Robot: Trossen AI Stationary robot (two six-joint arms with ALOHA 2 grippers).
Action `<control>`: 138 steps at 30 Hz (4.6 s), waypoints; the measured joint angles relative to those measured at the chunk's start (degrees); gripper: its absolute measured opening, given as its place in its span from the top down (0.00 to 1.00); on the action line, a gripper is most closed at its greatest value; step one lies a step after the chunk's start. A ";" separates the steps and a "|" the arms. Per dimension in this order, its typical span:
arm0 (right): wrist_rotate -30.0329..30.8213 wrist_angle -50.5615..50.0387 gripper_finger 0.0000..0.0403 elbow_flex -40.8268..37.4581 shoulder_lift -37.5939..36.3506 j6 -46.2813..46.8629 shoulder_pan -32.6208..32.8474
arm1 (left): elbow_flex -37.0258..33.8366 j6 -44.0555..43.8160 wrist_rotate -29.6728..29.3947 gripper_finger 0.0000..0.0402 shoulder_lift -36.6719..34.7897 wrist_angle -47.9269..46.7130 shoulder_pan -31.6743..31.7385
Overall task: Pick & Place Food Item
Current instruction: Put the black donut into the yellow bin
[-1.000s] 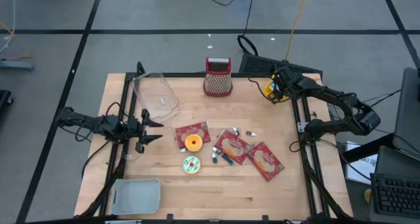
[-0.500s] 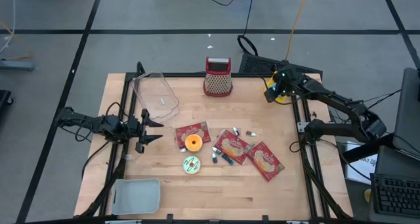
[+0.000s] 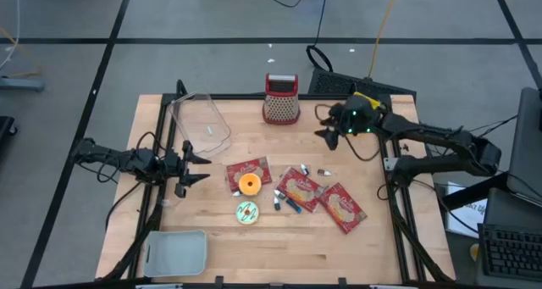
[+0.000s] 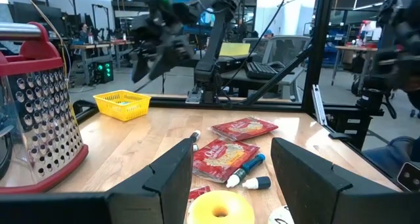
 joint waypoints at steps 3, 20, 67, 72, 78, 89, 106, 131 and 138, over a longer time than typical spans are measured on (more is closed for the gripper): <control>0.02 4.26 0.43 0.00 0.57 0.00 5.44 | 0.00 0.00 -0.02 0.48 0.00 0.00 0.00; 0.33 18.27 0.43 0.00 11.61 -0.01 25.19 | 0.00 0.00 -0.02 0.48 -0.02 0.02 -0.02; 4.90 14.21 0.43 -20.67 -33.01 -2.74 30.53 | 0.00 0.08 -0.01 0.48 -0.01 0.49 -0.02; 4.91 16.20 0.43 -21.84 -34.00 -2.21 30.53 | -0.04 0.86 0.21 0.48 -0.02 10.00 0.00; 4.70 16.17 0.43 -21.84 -33.97 -1.09 30.53 | 0.02 -9.94 1.35 0.48 -0.02 21.67 -0.01; 4.68 16.17 0.43 -21.84 -33.97 -3.43 30.53 | -0.02 -25.46 -8.09 0.48 6.07 19.89 0.00; 5.01 16.19 0.43 -21.84 -33.68 -7.10 30.53 | 32.97 -26.43 -5.27 0.48 63.01 2.25 -0.02; 4.94 16.34 0.43 -21.86 -32.18 -7.10 30.53 | 58.38 -22.80 -3.81 0.48 97.40 -33.99 -0.81; 4.92 16.34 0.43 -21.86 -32.18 -6.93 30.52 | 60.02 -22.58 -6.15 0.48 97.62 -35.30 -0.81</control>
